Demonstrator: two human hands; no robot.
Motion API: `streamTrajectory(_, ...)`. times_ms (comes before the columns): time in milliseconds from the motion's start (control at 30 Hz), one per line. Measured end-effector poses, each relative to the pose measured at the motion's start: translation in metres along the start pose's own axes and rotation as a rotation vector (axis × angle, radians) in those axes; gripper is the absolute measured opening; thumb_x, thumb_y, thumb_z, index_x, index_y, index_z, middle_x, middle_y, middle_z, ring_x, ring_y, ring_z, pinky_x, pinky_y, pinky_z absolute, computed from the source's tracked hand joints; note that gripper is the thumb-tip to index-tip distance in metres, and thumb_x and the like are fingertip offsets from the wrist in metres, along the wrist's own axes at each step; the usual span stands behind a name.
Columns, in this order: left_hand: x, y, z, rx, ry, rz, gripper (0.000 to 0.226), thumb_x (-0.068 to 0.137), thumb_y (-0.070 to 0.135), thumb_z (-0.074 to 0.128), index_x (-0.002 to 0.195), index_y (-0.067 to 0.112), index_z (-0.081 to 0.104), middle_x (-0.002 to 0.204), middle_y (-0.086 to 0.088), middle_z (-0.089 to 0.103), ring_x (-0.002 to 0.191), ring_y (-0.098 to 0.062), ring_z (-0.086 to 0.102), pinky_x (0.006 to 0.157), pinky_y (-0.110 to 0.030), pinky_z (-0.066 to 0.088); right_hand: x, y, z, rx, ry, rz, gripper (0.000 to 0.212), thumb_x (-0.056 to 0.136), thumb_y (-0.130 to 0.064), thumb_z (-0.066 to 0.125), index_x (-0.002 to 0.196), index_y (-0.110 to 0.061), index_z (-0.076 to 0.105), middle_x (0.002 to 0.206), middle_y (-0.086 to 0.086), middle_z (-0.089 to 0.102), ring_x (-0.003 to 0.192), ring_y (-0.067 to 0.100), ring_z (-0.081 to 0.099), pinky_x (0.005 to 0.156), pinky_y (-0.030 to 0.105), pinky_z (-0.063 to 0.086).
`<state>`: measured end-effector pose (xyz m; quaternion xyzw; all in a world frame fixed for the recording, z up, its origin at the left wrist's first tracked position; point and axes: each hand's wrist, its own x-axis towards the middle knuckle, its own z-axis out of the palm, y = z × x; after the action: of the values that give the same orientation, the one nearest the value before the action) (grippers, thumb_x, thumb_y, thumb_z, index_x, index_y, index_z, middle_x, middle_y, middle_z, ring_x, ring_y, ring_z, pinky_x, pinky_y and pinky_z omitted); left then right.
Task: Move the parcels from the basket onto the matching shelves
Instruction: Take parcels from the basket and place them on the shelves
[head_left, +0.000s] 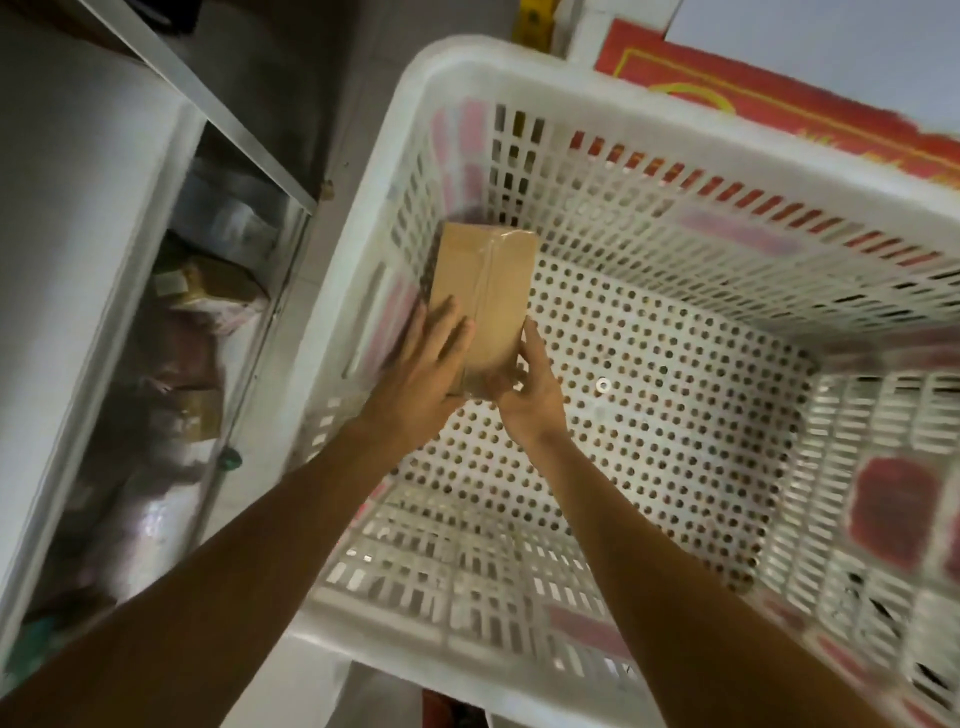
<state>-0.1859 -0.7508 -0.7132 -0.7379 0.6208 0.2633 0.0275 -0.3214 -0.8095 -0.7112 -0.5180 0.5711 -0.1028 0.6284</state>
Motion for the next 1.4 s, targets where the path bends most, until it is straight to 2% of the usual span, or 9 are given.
streamTrajectory(133,-0.005,0.002,0.008,0.152,0.032,-0.001,0.087,0.091,0.038,0.054,0.151,0.013,-0.005,0.158,-0.010,-0.016,0.141,-0.037,-0.024,0.114,-0.046,-0.016,0.002,0.005,-0.002,-0.044,0.023,0.023,0.071,0.093,-0.012,0.060,0.153,-0.020,0.022,0.147,0.006,0.044,0.119,0.019,0.057,0.089,0.021,0.052)
streamTrajectory(267,-0.002,0.005,-0.008,0.231,0.009,0.067,0.079,0.089,0.010,0.049,0.152,0.011,0.001,0.160,-0.010,-0.006,0.145,-0.034,-0.014,0.118,-0.045,-0.010,-0.003,-0.012,0.002,-0.017,0.007,0.170,0.062,0.092,-0.009,0.059,0.148,-0.016,0.034,0.145,0.007,0.047,0.125,0.025,0.053,0.092,0.027,0.048)
streamTrajectory(533,-0.019,0.022,-0.089,-0.002,-0.099,0.181,0.062,0.087,0.017,0.057,0.144,0.020,0.032,0.152,-0.004,0.028,0.141,-0.027,0.021,0.118,-0.046,0.010,-0.051,-0.083,-0.020,-0.440,-0.020,0.064,0.061,0.097,-0.037,0.052,0.150,-0.019,0.030,0.149,0.012,0.041,0.131,0.028,0.046,0.103,0.034,0.038)
streamTrajectory(667,-0.044,0.024,-0.160,-0.196,-0.096,0.183,0.061,0.092,0.016,0.055,0.147,0.017,0.030,0.150,-0.006,0.033,0.135,-0.024,0.035,0.111,-0.037,0.031,-0.089,-0.143,-0.044,-0.475,-0.016,-0.044,0.065,0.095,-0.039,0.056,0.150,-0.018,0.031,0.154,0.008,0.033,0.135,0.026,0.041,0.108,0.033,0.035)
streamTrajectory(767,-0.068,0.021,-0.228,-0.317,-0.005,0.125,0.052,0.092,0.013,0.057,0.141,0.016,0.040,0.141,-0.007,0.046,0.125,-0.024,0.048,0.100,-0.036,0.043,-0.117,-0.193,-0.057,-0.505,-0.054,-0.169,0.066,0.093,-0.040,0.058,0.150,-0.017,0.032,0.155,0.007,0.033,0.142,0.025,0.030,0.117,0.040,0.026)
streamTrajectory(933,-0.130,-0.006,-0.337,-0.271,0.132,-0.021,0.060,0.095,0.024,0.054,0.149,0.022,0.027,0.153,-0.004,0.031,0.136,-0.021,0.036,0.106,-0.030,0.033,-0.149,-0.285,-0.044,-0.541,-0.120,-0.314,0.071,0.091,-0.046,0.059,0.151,-0.024,0.029,0.150,0.009,0.040,0.134,0.030,0.043,0.108,0.040,0.038)
streamTrajectory(1067,-0.210,-0.033,-0.405,-0.317,0.318,-0.182,0.058,0.095,0.020,0.055,0.148,0.023,0.030,0.138,-0.008,0.050,0.109,-0.015,0.059,0.088,-0.019,0.046,-0.173,-0.369,0.000,-0.569,-0.277,-0.481,0.077,0.086,-0.053,0.063,0.150,-0.024,0.031,0.150,0.007,0.040,0.136,0.027,0.041,0.112,0.039,0.035)
streamTrajectory(1200,-0.301,-0.054,-0.440,-0.372,0.542,-0.353,0.055,0.089,0.012,0.064,0.137,0.027,0.044,0.133,-0.004,0.053,0.116,-0.023,0.052,0.103,-0.037,0.042,-0.218,-0.431,0.058,-0.511,-0.512,-0.702,0.072,0.086,-0.047,0.065,0.148,-0.025,0.034,0.147,0.003,0.043,0.134,0.025,0.043,0.106,0.032,0.038)
streamTrajectory(1400,-0.439,-0.068,-0.455,-0.290,0.808,-0.581,0.055,0.085,0.014,0.068,0.135,0.025,0.047,0.124,-0.001,0.058,0.097,-0.013,0.054,0.087,-0.023,0.042,-0.297,-0.485,0.144,-0.600,-0.737,-0.992,0.077,0.088,-0.046,0.064,0.152,-0.027,0.026,0.155,0.000,0.031,0.140,0.024,0.036,0.112,0.036,0.034)
